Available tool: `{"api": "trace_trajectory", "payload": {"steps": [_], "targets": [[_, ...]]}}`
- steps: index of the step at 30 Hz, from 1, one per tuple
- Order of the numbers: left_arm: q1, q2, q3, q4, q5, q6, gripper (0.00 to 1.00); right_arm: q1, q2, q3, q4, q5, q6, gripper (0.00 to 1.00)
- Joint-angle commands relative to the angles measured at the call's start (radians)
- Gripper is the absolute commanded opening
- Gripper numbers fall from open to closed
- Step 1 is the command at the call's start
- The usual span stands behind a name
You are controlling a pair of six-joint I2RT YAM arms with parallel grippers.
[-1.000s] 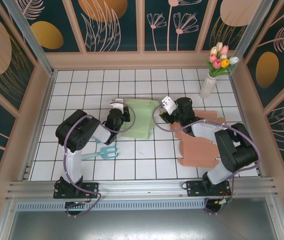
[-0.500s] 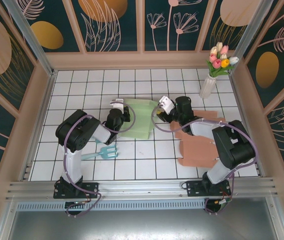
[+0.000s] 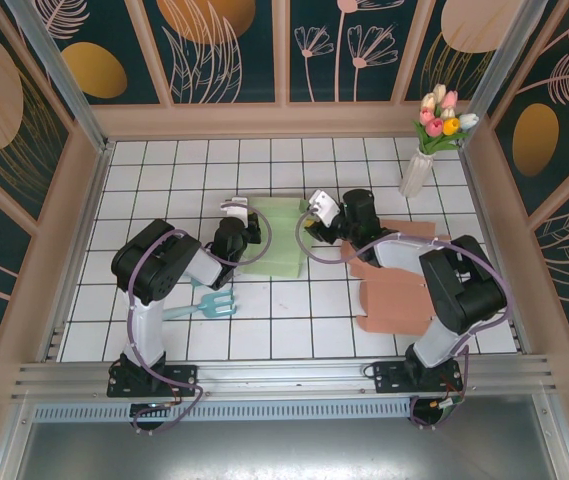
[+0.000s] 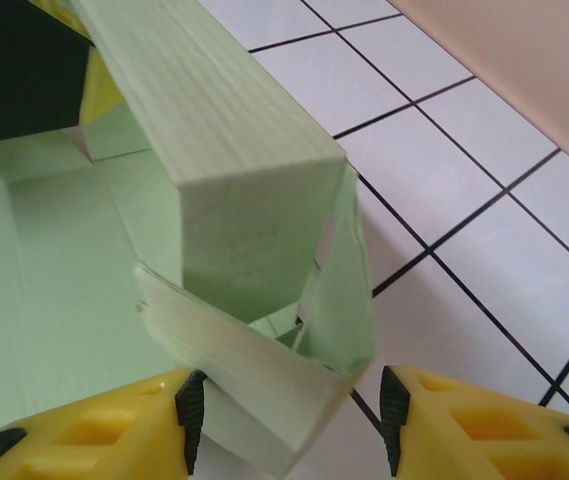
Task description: Fold the paper box
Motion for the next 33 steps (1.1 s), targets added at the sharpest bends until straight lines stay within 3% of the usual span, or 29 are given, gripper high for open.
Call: {"api": "trace_trajectory", "payload": {"steps": [1, 12, 14, 19, 29, 33], "targets": [[-0.005, -0.011, -0.014, -0.026, 0.028, 0.011, 0.0, 0.031, 0.022, 0.033, 0.052, 0.0, 0.005, 0.51], [-0.005, -0.01, -0.012, -0.025, 0.025, 0.007, 0.0, 0.11, 0.042, 0.03, 0.15, 0.062, 0.093, 0.42], [-0.005, -0.011, -0.012, -0.026, 0.025, 0.006, 0.0, 0.12, 0.048, 0.032, 0.176, 0.112, 0.126, 0.36], [-0.005, -0.011, -0.013, -0.026, 0.023, 0.004, 0.0, 0.159, 0.09, 0.037, 0.275, 0.313, 0.217, 0.39], [-0.005, -0.011, -0.011, -0.028, 0.018, 0.0, 0.0, 0.202, 0.179, 0.05, 0.469, 0.545, 0.307, 0.36], [-0.005, -0.008, -0.005, -0.041, 0.005, -0.009, 0.0, 0.214, 0.235, 0.077, 0.512, 0.685, 0.307, 0.23]]}}
